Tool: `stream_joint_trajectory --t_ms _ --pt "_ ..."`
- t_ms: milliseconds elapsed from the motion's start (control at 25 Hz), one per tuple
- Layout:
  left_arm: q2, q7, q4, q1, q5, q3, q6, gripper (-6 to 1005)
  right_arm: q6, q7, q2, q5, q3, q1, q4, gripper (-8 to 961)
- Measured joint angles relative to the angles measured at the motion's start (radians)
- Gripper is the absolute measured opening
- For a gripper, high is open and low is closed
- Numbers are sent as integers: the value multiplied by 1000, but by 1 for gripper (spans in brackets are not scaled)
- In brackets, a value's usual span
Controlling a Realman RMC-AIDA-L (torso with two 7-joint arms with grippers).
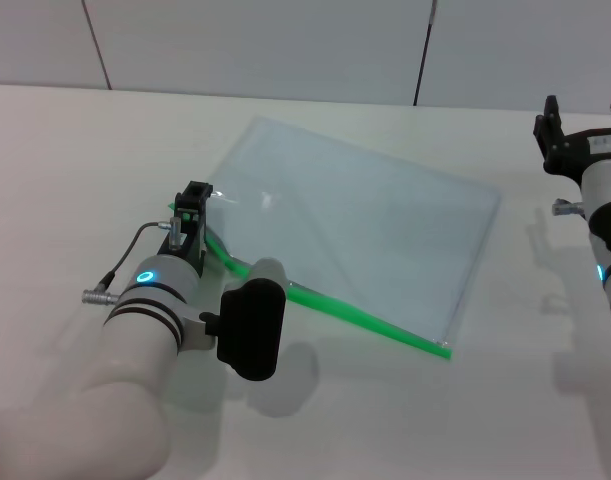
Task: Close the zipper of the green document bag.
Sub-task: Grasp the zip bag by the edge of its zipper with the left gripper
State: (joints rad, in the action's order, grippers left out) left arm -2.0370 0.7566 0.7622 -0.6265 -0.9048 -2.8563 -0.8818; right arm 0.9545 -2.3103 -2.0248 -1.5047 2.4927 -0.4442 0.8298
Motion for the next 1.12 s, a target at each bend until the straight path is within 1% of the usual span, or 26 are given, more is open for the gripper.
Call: stream_joint_trajectory --t_ms 440,680,880,1120 --pt "-1 -7 1 1 0 -1 7 464 8 0 0 -6 18 1 2 726" --pt "-2 1 6 1 -3 0 1 244 9 0 0 -9 35 1 4 726" --pt "-3 2 27 2 -3 1 -6 110 9 0 0 -9 47 -1 12 726" --pt "-1 4 62 6 -7 2 -4 53 9 1 0 -9 57 0 13 726"
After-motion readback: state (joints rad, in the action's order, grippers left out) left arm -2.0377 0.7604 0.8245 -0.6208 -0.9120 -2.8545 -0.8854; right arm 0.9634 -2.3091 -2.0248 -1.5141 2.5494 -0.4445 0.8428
